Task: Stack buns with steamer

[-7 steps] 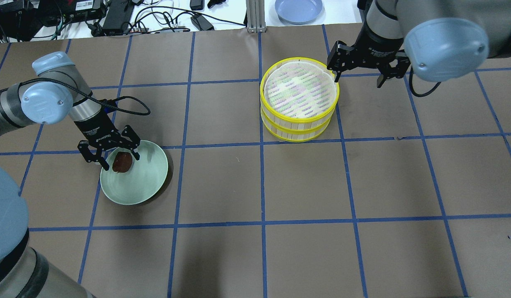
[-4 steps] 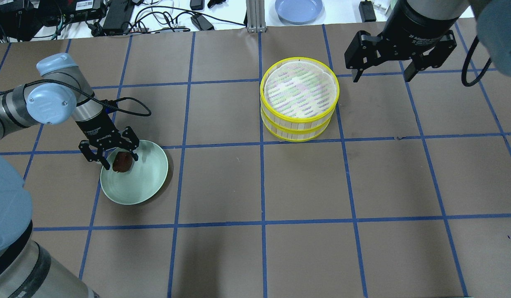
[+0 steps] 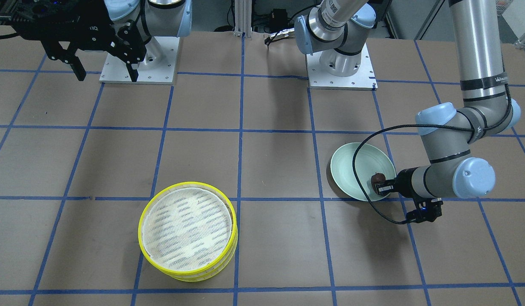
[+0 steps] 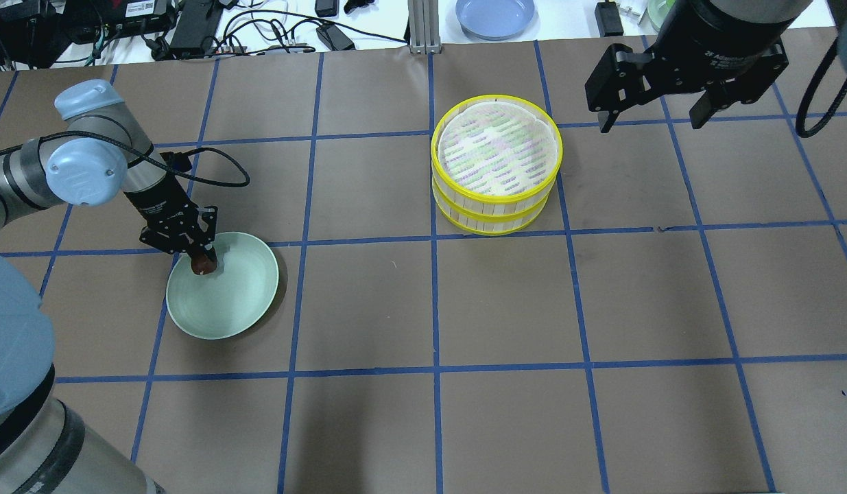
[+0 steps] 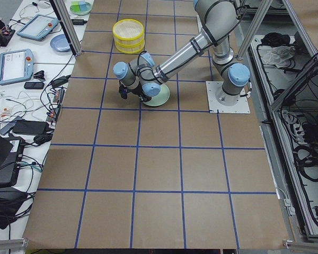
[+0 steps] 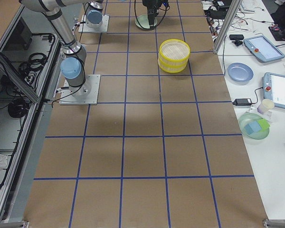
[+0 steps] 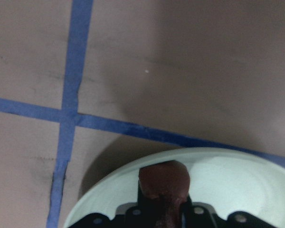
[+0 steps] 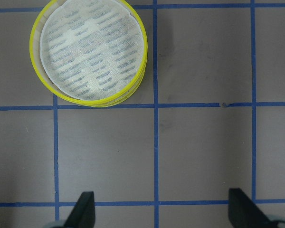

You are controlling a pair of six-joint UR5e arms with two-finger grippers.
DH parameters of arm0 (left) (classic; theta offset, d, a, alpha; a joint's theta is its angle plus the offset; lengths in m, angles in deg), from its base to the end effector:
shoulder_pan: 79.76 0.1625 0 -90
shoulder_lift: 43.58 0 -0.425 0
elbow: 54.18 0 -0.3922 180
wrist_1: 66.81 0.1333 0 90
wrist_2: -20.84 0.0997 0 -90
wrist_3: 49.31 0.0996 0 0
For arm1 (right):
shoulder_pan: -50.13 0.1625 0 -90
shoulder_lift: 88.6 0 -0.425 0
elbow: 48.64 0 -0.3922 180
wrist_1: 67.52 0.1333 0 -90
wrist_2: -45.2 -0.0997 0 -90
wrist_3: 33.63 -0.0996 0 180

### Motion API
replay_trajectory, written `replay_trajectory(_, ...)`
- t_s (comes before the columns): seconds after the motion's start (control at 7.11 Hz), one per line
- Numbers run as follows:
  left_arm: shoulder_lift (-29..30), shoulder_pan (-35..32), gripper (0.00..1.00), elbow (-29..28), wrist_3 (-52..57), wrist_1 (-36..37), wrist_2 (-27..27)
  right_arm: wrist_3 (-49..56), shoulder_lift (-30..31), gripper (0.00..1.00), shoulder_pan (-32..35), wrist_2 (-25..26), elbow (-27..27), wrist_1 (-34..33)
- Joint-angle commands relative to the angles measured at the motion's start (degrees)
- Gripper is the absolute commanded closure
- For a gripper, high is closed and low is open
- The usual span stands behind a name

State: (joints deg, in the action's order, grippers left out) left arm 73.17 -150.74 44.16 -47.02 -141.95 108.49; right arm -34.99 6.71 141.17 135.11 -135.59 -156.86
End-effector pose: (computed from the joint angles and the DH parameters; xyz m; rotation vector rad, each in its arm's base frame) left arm 0.0563 -0.5849 0.1887 0.4463 -2.9598 -0.5134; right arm 0.1418 -0.4583 0.5574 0.0086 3.1301 -0.2105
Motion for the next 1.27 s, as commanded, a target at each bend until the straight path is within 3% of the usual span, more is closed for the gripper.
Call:
replay_trajectory(0.0, -3.0, -4.0, 1.0, -4.0, -12.5, 0.1, -10.6, 0.0, 0.1, 0.0, -0.1, 0.1, -0.1, 0.1)
replay_trajectory(0.14, -3.8, -8.6, 1.0, -8.6, -16.7, 0.0, -13.4, 0.0, -0.2, 0.0, -0.1, 0.1, -0.1, 0.2)
replay_trajectory(0.28, -4.2, -12.0, 1.0, -10.6, -23.9, 0.9, -19.0, 0.0, -0.3, 0.0, -0.1, 0.0, -0.5, 1.4)
replay_trajectory(0.42, -3.6, -14.8, 1.0, -11.0, -24.5, 3.5, -23.2, 0.0, -0.6, 0.0, -0.1, 0.0, -0.8, 5.5)
replay_trajectory(0.84, -1.4, -24.8, 1.0, -11.1, -39.7, 23.4, -32.2, 0.0, -0.6, 0.0, -0.3, -0.3, -0.8, 6.3)
replay_trajectory(1.12, 1.5, -28.0, 1.0, -11.1, -41.7, 29.9, -37.2, 0.0, -0.6, 0.0, -0.3, 0.2, -0.8, 6.2)
